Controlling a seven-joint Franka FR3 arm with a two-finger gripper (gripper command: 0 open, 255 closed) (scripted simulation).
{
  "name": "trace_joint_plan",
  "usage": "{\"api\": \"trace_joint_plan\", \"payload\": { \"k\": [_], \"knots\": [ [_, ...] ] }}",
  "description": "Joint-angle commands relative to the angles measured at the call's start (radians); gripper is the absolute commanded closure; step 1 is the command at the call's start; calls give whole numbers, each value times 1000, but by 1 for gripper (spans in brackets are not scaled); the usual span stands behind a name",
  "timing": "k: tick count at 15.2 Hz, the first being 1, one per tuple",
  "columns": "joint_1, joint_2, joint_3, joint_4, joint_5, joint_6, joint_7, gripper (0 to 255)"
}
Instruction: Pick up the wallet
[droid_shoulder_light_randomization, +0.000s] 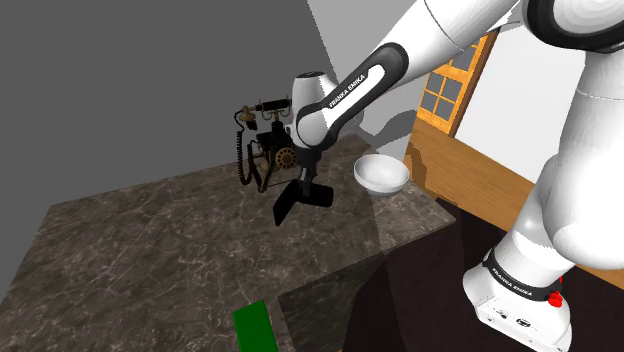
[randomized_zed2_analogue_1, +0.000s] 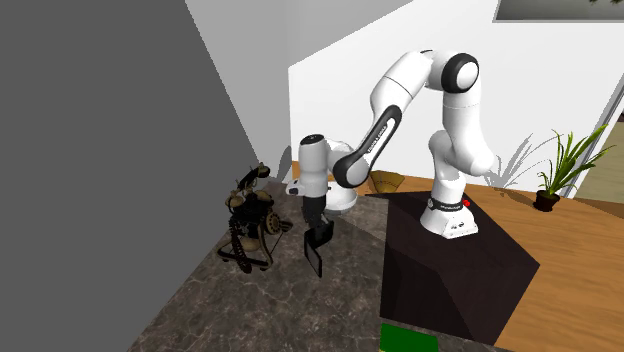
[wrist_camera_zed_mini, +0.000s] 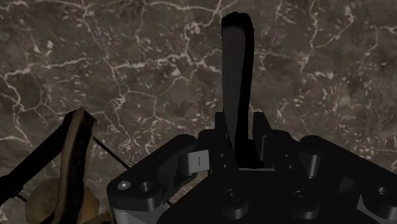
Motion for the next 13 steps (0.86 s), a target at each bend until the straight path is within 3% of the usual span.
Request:
{"api": "trace_joint_plan", "payload": {
  "k": [1,13],
  "knots": [
    [1,-19,0,5,-2,-24,3,255],
    [0,-109,-2,40,-9,-147,15,255]
  ]
}}
